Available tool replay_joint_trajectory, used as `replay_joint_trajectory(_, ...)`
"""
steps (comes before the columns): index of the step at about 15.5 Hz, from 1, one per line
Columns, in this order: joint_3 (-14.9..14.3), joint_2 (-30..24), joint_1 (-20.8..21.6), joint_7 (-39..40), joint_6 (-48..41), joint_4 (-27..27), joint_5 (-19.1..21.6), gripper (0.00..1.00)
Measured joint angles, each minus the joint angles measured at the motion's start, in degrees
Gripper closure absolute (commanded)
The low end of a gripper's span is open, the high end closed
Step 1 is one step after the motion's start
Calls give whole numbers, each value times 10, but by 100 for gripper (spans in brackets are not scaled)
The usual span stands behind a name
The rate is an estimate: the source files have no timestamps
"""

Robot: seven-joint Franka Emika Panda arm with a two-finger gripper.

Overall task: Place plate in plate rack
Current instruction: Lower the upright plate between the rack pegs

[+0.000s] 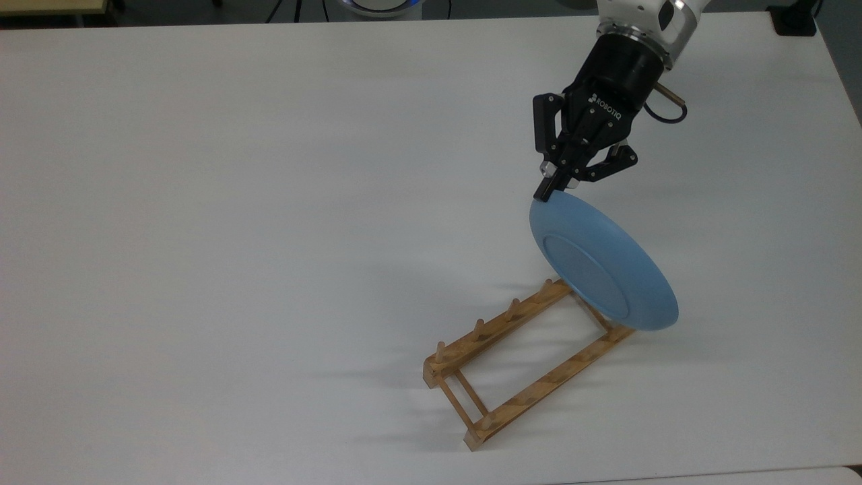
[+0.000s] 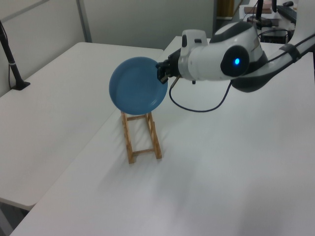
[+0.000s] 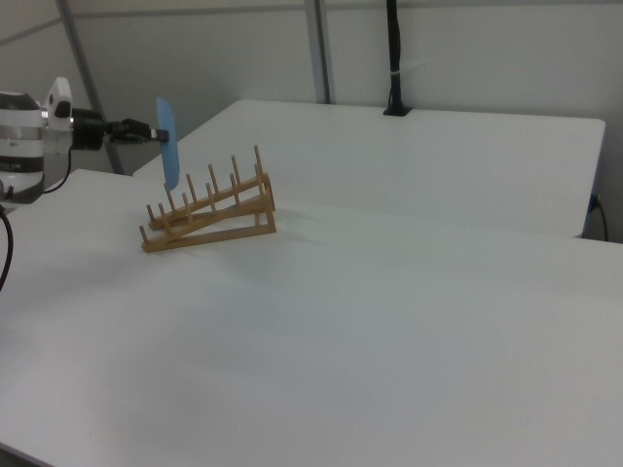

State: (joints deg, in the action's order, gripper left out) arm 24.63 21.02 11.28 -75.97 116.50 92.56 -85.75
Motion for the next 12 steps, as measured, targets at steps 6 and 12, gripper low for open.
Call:
replay_joint_trajectory(6, 0, 17, 11, -18, -12, 2, -1, 100)
replay_joint_trajectory(12, 0, 31, 12, -20, -12, 8, -8, 100)
